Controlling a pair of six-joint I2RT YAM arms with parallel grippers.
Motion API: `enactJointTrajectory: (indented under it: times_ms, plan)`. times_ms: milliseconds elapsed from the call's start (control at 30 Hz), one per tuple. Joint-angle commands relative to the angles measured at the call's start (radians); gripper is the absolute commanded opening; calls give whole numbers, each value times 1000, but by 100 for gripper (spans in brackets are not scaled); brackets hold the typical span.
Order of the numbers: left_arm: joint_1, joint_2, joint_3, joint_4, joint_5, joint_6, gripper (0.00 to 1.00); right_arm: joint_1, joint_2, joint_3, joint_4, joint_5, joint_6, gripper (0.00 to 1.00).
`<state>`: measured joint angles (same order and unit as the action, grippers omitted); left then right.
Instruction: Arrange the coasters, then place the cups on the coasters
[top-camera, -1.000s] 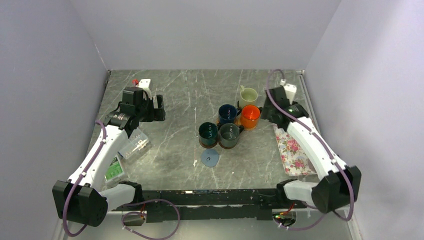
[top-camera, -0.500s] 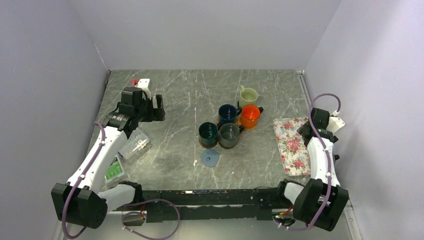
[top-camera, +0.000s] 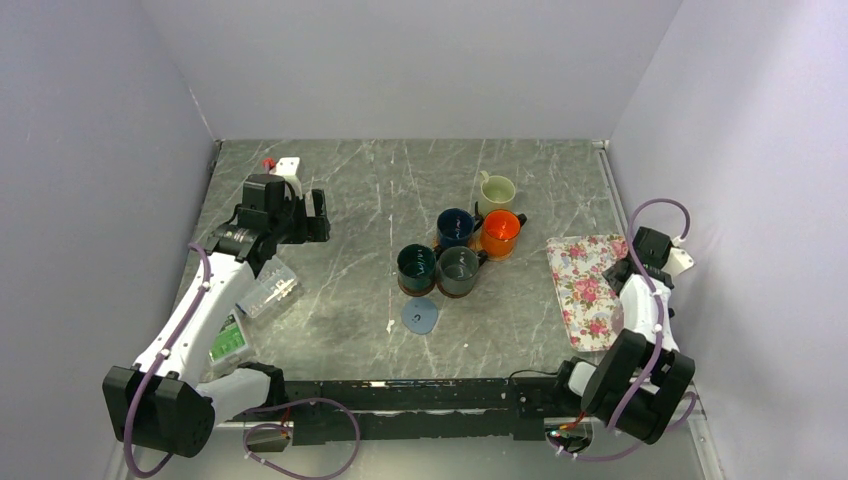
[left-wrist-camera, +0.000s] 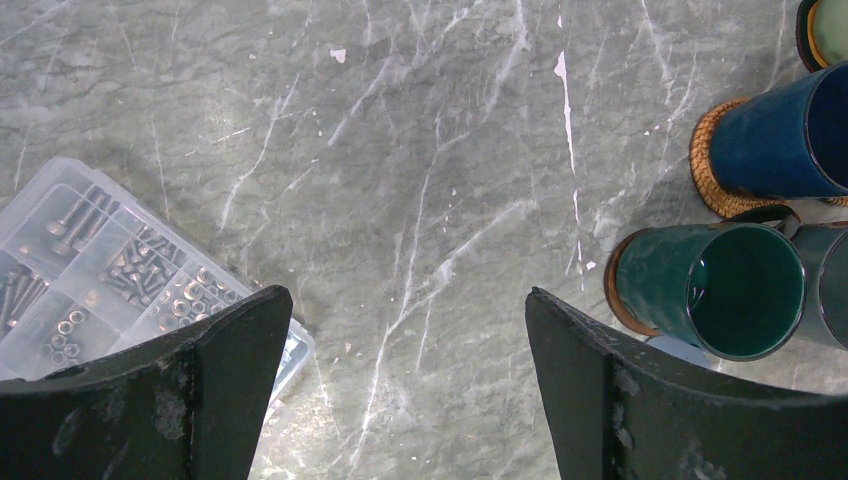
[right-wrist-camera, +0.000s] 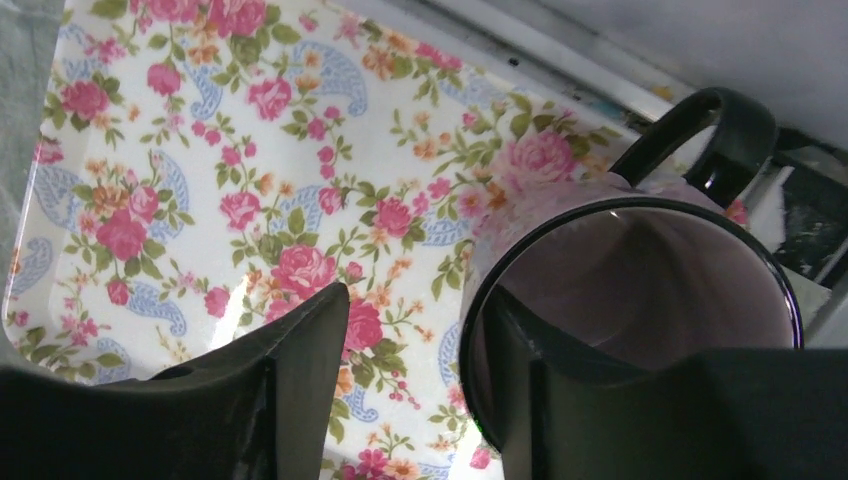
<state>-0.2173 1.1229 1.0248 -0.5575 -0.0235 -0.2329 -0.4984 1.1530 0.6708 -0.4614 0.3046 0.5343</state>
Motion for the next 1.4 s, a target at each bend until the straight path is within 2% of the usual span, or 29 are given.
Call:
enactJointTrajectory:
  times_ms: [0, 100, 233, 367, 500, 600, 667, 833, 967, 1133, 1367]
  plan:
    - [1, -9, -2, 32, 14, -6, 93, -5, 14, -29, 73, -60, -20, 50]
    - [1, -5, -2, 31, 14, -6, 93, -5, 3, -44, 89, -64, -46, 36]
    - [1, -2, -2, 33, 14, -6, 93, -5, -22, -56, 97, -88, -74, 22]
    - [1, -2, -2, 33, 14, -7, 93, -4, -64, -57, 105, -151, -94, 0]
    - [1, -1, -2, 33, 14, -7, 93, 11, -113, -32, 107, -235, -106, 0]
    - [2, -3, -2, 34, 14, -8, 93, 68, -134, 25, 74, -247, -121, 0]
    - [1, -5, -3, 36, 14, -9, 93, 168, -128, 85, 35, -239, -127, 0]
    - [1, -1, -3, 36, 27, -9, 93, 476, -96, 286, -86, -94, -107, 0]
    - [1, -3, -3, 36, 25, -9, 94, 686, -45, 475, -165, -67, -65, 0]
    - [1, -2, -3, 39, 27, -11, 93, 997, 49, 675, -312, 54, 30, 0]
    - [2, -3, -3, 39, 29, -14, 93, 1341, 244, 863, -505, 179, 200, 0]
